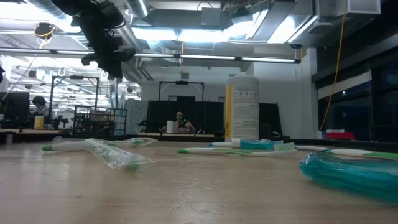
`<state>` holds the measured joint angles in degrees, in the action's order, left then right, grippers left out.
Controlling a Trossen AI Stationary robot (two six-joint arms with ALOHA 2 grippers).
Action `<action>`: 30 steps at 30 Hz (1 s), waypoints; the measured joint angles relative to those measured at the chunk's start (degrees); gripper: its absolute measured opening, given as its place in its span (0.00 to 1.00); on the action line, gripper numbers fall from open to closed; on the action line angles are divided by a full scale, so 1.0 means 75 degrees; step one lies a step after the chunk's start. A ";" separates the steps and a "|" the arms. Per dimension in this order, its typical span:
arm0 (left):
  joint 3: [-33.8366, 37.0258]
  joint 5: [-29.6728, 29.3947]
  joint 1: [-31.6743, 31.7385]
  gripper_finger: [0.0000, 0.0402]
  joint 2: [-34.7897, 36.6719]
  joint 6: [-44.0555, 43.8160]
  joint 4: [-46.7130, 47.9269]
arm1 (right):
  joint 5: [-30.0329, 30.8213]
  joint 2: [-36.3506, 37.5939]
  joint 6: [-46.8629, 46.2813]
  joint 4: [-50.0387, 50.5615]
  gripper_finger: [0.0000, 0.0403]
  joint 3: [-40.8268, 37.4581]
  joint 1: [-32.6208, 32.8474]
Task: Pick & Place toothbrushing station
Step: Put the blue toothbrush into the right section of the black organizer
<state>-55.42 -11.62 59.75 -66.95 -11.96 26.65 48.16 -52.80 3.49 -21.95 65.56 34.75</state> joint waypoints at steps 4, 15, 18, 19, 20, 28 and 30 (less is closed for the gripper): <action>0.0000 0.0026 0.0032 0.04 -0.0166 0.0061 0.0007 | -0.0021 0.0000 0.0003 -0.0005 0.32 0.0000 -0.0001; 0.0000 0.0109 0.0026 0.04 -0.0710 0.0095 -0.0093 | -0.0026 0.0000 0.0003 -0.0004 0.32 0.0000 0.0002; -0.0003 0.0129 0.0026 0.04 -0.0710 0.0098 -0.0167 | -0.0073 0.0000 0.0003 -0.0003 0.32 0.0000 0.0002; -0.0003 0.0126 0.0026 0.04 -0.0710 0.0097 -0.0140 | -0.0107 0.0000 0.0003 -0.0001 0.32 0.0000 0.0002; -0.0003 0.0126 0.0026 0.04 -0.0710 0.0096 -0.0090 | -0.0111 0.0000 0.0003 -0.0001 0.32 0.0000 0.0002; -0.0006 0.0216 0.0026 0.10 -0.0703 0.0219 0.0048 | -0.0166 0.0000 0.0003 0.0000 0.32 0.0000 0.0002; -0.0006 0.0286 0.0013 0.10 -0.0677 0.0276 0.0060 | -0.0166 0.0000 0.0003 0.0002 0.32 0.0000 0.0002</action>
<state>-55.46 -9.48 59.85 -72.02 -9.89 27.10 46.92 -52.80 3.51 -21.93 65.56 34.76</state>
